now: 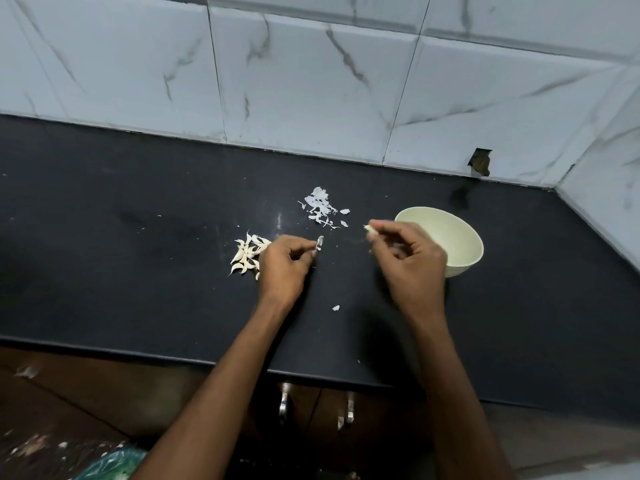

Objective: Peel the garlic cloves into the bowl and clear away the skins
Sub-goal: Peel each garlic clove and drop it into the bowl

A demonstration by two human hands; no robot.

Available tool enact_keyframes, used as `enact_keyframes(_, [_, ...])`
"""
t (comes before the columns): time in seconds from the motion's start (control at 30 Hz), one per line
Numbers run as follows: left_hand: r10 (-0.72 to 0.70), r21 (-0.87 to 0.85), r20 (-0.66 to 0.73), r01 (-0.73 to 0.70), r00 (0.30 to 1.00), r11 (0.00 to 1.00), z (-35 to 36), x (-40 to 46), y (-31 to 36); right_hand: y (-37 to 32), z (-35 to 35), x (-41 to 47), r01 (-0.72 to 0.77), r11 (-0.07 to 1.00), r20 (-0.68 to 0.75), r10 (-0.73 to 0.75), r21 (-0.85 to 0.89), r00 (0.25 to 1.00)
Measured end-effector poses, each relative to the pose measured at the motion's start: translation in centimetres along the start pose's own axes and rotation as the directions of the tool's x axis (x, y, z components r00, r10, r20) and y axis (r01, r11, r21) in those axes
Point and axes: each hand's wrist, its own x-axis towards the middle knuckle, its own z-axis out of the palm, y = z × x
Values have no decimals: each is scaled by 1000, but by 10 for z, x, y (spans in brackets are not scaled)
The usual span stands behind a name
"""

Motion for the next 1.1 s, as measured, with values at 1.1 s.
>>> enact_keyframes(1.1, [-226,-577,-367,-30,902,817,-92,-13,14,32,103,27,-468,878,486,368,97,792])
